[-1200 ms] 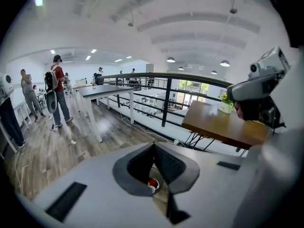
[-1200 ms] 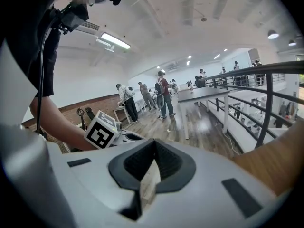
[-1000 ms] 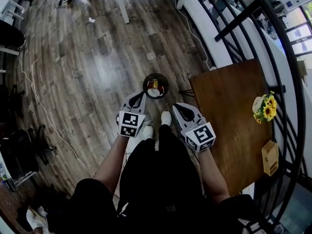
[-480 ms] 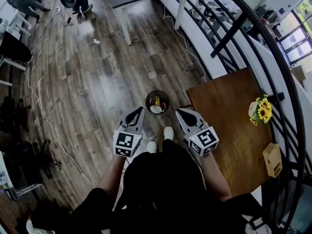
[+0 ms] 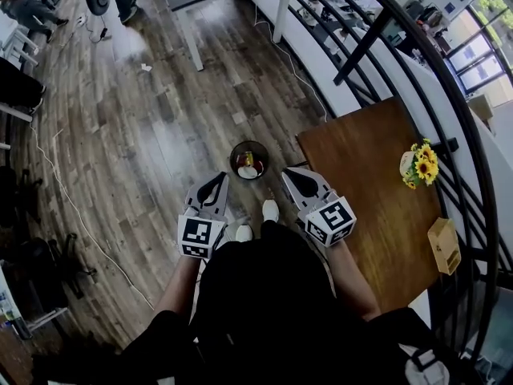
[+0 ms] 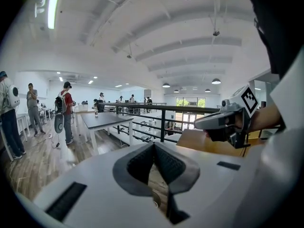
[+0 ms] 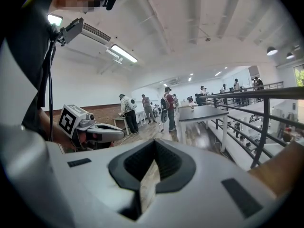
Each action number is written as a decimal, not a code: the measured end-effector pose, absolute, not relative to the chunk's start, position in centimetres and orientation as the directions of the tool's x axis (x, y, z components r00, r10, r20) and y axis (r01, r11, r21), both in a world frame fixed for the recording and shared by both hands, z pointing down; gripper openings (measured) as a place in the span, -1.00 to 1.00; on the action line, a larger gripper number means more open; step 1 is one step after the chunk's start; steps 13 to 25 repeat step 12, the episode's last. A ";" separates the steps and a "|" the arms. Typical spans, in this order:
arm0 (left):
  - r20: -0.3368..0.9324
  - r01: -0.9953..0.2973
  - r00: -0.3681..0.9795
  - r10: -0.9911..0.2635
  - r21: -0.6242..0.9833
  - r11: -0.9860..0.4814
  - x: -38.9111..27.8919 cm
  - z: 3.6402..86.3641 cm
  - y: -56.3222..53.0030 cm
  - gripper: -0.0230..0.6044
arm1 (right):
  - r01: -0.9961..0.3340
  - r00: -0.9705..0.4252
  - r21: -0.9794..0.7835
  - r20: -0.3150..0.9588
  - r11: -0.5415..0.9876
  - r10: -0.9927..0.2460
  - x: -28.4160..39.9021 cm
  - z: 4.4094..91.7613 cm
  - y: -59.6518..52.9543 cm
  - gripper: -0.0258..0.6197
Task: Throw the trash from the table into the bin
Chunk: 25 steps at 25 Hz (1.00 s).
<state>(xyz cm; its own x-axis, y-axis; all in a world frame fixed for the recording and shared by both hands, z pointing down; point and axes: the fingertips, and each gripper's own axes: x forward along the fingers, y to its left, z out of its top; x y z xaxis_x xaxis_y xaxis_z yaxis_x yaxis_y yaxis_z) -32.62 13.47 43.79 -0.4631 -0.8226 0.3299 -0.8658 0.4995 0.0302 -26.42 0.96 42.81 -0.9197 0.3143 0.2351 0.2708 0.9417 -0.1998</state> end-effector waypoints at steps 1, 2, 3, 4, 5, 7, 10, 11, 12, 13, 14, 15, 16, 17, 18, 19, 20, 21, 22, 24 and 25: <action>0.327 -0.865 -0.463 -0.824 0.033 0.500 -32.6 43.8 13.4 -0.89 | 0.271 -0.920 -0.201 0.235 0.942 0.314 -26.4 42.8 1.0 -0.88; 0.328 -0.867 -0.462 -0.824 0.029 0.498 -32.6 43.8 13.4 -0.89 | 0.271 -0.920 -0.200 0.236 0.942 0.314 -26.4 42.8 1.1 -0.88; 0.330 -0.868 -0.460 -0.825 0.027 0.495 -32.5 43.9 13.4 -0.89 | 0.271 -0.919 -0.199 0.237 0.942 0.315 -26.4 42.8 1.1 -0.88; 0.333 -0.869 -0.456 -0.826 0.033 0.493 -32.3 44.0 13.3 -0.89 | 0.272 -0.919 -0.198 0.238 0.942 0.315 -26.3 42.8 1.2 -0.88; 0.335 -0.869 -0.452 -0.827 0.043 0.493 -32.2 44.0 13.2 -0.89 | 0.272 -0.918 -0.196 0.240 0.942 0.315 -26.2 42.7 1.2 -0.88; 0.338 -0.870 -0.448 -0.828 0.047 0.490 -32.1 44.1 13.1 -0.89 | 0.271 -0.918 -0.195 0.242 0.943 0.314 -26.1 42.8 1.2 -0.88; 0.337 -0.872 -0.449 -0.828 0.035 0.488 -32.5 44.3 13.0 -0.89 | 0.268 -0.918 -0.192 0.248 0.944 0.311 -26.3 43.1 1.0 -0.88; 0.337 -0.873 -0.450 -0.827 0.031 0.487 -32.6 44.4 13.0 -0.89 | 0.265 -0.918 -0.191 0.251 0.945 0.308 -26.4 43.2 1.0 -0.88; 0.339 -0.873 -0.450 -0.826 0.027 0.487 -32.8 44.5 12.9 -0.89 | 0.263 -0.918 -0.191 0.253 0.946 0.306 -26.4 43.3 0.9 -0.88; 0.339 -0.873 -0.450 -0.826 0.027 0.487 -32.8 44.5 12.9 -0.89 | 0.263 -0.918 -0.191 0.253 0.946 0.306 -26.4 43.3 0.9 -0.88; 0.339 -0.873 -0.450 -0.826 0.027 0.487 -32.8 44.5 12.9 -0.89 | 0.263 -0.918 -0.191 0.253 0.946 0.306 -26.4 43.3 0.9 -0.88; 0.339 -0.873 -0.450 -0.826 0.027 0.487 -32.8 44.5 12.9 -0.89 | 0.263 -0.918 -0.191 0.253 0.946 0.306 -26.4 43.3 0.9 -0.88; 0.339 -0.873 -0.450 -0.826 0.027 0.487 -32.8 44.5 12.9 -0.89 | 0.263 -0.918 -0.191 0.253 0.946 0.306 -26.4 43.3 0.9 -0.88; 0.339 -0.873 -0.450 -0.826 0.027 0.487 -32.8 44.5 12.9 -0.89 | 0.263 -0.918 -0.191 0.253 0.946 0.306 -26.4 43.3 0.9 -0.88; 0.339 -0.873 -0.450 -0.826 0.027 0.487 -32.8 44.5 12.9 -0.89 | 0.263 -0.918 -0.191 0.253 0.946 0.306 -26.4 43.3 0.9 -0.88; 0.339 -0.873 -0.450 -0.826 0.027 0.487 -32.8 44.5 12.9 -0.89 | 0.263 -0.918 -0.191 0.253 0.946 0.306 -26.4 43.3 0.9 -0.88; 0.339 -0.873 -0.450 -0.826 0.027 0.487 -32.8 44.5 12.9 -0.89 | 0.263 -0.918 -0.191 0.253 0.946 0.306 -26.4 43.3 0.9 -0.88; 0.339 -0.873 -0.450 -0.826 0.027 0.487 -32.8 44.5 12.9 -0.89 | 0.263 -0.918 -0.191 0.253 0.946 0.306 -26.4 43.3 0.9 -0.88; 0.339 -0.873 -0.450 -0.826 0.027 0.487 -32.8 44.5 12.9 -0.89 | 0.263 -0.918 -0.191 0.253 0.946 0.306 -26.4 43.3 0.9 -0.88; 0.339 -0.873 -0.450 -0.826 0.027 0.487 -32.8 44.5 12.9 -0.89 | 0.263 -0.918 -0.191 0.253 0.946 0.306 -26.4 43.3 0.9 -0.88; 0.339 -0.873 -0.450 -0.826 0.027 0.487 -32.8 44.5 12.9 -0.89 | 0.263 -0.918 -0.191 0.253 0.946 0.306 -26.4 43.3 0.9 -0.88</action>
